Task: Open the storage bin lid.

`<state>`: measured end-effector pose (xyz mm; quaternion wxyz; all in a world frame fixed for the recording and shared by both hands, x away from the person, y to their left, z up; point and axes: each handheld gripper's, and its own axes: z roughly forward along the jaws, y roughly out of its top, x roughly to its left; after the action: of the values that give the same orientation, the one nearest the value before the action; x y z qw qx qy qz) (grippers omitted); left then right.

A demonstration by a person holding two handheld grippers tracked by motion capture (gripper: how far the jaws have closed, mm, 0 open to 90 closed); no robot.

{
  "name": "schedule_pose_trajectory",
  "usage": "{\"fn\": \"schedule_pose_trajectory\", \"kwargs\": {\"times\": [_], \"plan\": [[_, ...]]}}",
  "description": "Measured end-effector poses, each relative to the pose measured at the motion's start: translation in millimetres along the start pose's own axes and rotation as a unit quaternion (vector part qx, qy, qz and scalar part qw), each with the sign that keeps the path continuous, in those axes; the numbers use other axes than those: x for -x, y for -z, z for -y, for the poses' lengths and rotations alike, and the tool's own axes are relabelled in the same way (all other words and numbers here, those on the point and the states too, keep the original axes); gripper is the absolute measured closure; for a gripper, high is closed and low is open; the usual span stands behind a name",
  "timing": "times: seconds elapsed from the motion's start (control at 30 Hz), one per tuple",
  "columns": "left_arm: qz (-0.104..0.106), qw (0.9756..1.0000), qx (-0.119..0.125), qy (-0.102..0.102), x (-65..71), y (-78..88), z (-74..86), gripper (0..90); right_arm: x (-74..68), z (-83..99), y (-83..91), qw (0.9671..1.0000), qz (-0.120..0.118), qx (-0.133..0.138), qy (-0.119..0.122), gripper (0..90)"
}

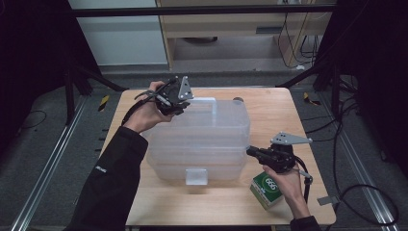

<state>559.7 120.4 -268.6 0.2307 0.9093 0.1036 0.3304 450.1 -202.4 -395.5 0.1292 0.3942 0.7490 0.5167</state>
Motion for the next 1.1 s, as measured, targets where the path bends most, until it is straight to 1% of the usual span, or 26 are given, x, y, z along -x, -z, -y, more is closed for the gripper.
{"fn": "schedule_pose_trajectory", "kwargs": {"times": [0.03, 0.07, 0.1, 0.17, 0.2, 0.23, 0.27, 0.33, 0.37, 0.4, 0.43, 0.47, 0.5, 0.53, 0.57, 0.63, 0.73, 0.77, 0.8, 0.87, 0.9, 0.93, 0.97, 1.0, 1.03, 1.1], "plan": [[0.0, 1.0, 0.0, 0.0, 0.0, 0.0, 0.0, 64.8, 0.0, 0.0, 0.0, 1.0, 0.0, 0.0, 0.0, 90.0], [0.001, 1.0, 0.001, 0.009, 0.0, 0.8, 1.2, 63.1, -0.4, 0.1, -0.6, 1.0, 0.001, -0.002, 0.0, 90.0], [0.001, 1.0, 0.001, 0.009, 0.0, 0.8, 1.2, 60.9, -0.4, 0.1, -0.6, 1.0, 0.001, -0.002, 0.0, 90.0], [0.007, 0.9997, 0.015, 0.018, 1.7, 5.7, 4.3, 57.8, -0.7, 0.7, -1.4, 1.0, 0.001, -0.006, 0.002, 90.0], [0.012, 0.9995, 0.019, 0.021, 2.4, 8.2, 5.7, 55.7, -0.8, 0.6, -1.5, 1.0, 0.001, -0.007, 0.002, 90.0], [0.012, 0.9995, 0.019, 0.021, 2.4, 8.2, 5.7, 53.7, -0.8, 0.6, -1.5, 1.0, 0.001, -0.007, 0.002, 90.0], [0.013, 0.9994, 0.024, 0.021, 3.8, 12.9, 7.8, 53.7, -0.7, 0.6, -1.6, 1.0, 0.001, -0.007, 0.003, 90.0], [0.014, 0.9989, 0.032, 0.03, 4.3, 20.3, 10.3, 51.0, -0.9, 0.4, -1.5, 1.0, 0.003, -0.008, 0.003, 90.0], [0.015, 0.9976, 0.051, 0.044, 4.7, 27.4, 13.3, 50.4, -1.3, 0.3, -1.6, 1.0, 0.004, -0.008, 0.004, 90.0], [0.015, 0.9971, 0.057, 0.048, 4.5, 31.9, 15.0, 50.2, -1.3, 0.3, -1.6, 1.0, 0.004, -0.008, 0.003, 90.0], [0.015, 0.9971, 0.057, 0.048, 4.5, 31.9, 15.0, 50.1, -1.3, 0.3, -1.6, 1.0, 0.004, -0.008, 0.003, 90.0], [0.015, 0.9961, 0.065, 0.058, 4.4, 40.3, 18.9, 49.9, -1.4, 0.2, -1.6, 0.9999, 0.004, -0.009, 0.003, 90.0], [0.015, 0.9961, 0.065, 0.058, 4.4, 40.3, 18.9, 49.9, -1.6, 0.2, -1.5, 0.9999, 0.005, -0.009, 0.003, 90.0], [0.011, 0.9953, 0.07, 0.066, 5.0, 46.9, 24.4, 49.8, -1.8, 0.1, -1.5, 0.9999, 0.005, -0.009, 0.003, 90.0], [0.011, 0.9953, 0.07, 0.066, 5.0, 46.9, 24.4, 49.8, -1.8, 0.1, -1.5, 0.9999, 0.005, -0.009, 0.003, 90.0], [0.007, 0.9937, 0.08, 0.079, 5.8, 54.6, 35.0, 49.7, -2.3, 0.0, -1.6, 0.9999, 0.006, -0.009, 0.004, 90.0], [0.003, 0.9909, 0.09, 0.1, 6.0, 61.6, 46.3, 50.2, -2.8, -0.1, -1.6, 0.9999, 0.007, -0.01, 0.004, 90.0], [0.003, 0.9909, 0.09, 0.1, 6.0, 61.6, 46.3, 50.4, -2.8, -0.1, -1.6, 0.9999, 0.007, -0.01, 0.004, 90.0], [0.001, 0.9876, 0.101, 0.12, 6.2, 66.4, 53.9, 51.0, -2.9, -0.1, -1.9, 0.9999, 0.007, -0.01, 0.005, 89.9], [0.0, 0.9826, 0.116, 0.145, 6.6, 71.3, 62.9, 52.8, -3.0, -0.2, -2.0, 0.9999, 0.007, -0.011, 0.005, 90.0], [0.0, 0.981, 0.119, 0.154, 7.2, 72.6, 65.8, 54.0, -3.2, -0.1, -2.1, 0.9999, 0.007, -0.011, 0.006, 90.0], [-0.005, 0.9795, 0.121, 0.161, 7.8, 74.4, 69.6, 54.5, -3.2, 0.0, -2.1, 0.9999, 0.006, -0.011, 0.005, 89.9], [-0.005, 0.9795, 0.121, 0.161, 7.8, 74.4, 69.6, 55.6, -3.2, 0.0, -2.1, 0.9999, 0.007, -0.012, 0.005, 90.0], [-0.012, 0.9755, 0.128, 0.178, 9.9, 77.9, 77.3, 56.7, -3.3, 0.0, -2.2, 0.9999, 0.007, -0.012, 0.006, 90.0], [-0.017, 0.9722, 0.133, 0.192, 11.2, 79.8, 82.1, 58.0, -3.4, 0.0, -2.2, 0.9999, 0.007, -0.013, 0.006, 89.9], [-0.023, 0.9688, 0.137, 0.205, 12.8, 82.3, 88.8, 60.7, -3.4, 0.0, -2.3, 0.9999, 0.006, -0.013, 0.006, 89.9]]}}
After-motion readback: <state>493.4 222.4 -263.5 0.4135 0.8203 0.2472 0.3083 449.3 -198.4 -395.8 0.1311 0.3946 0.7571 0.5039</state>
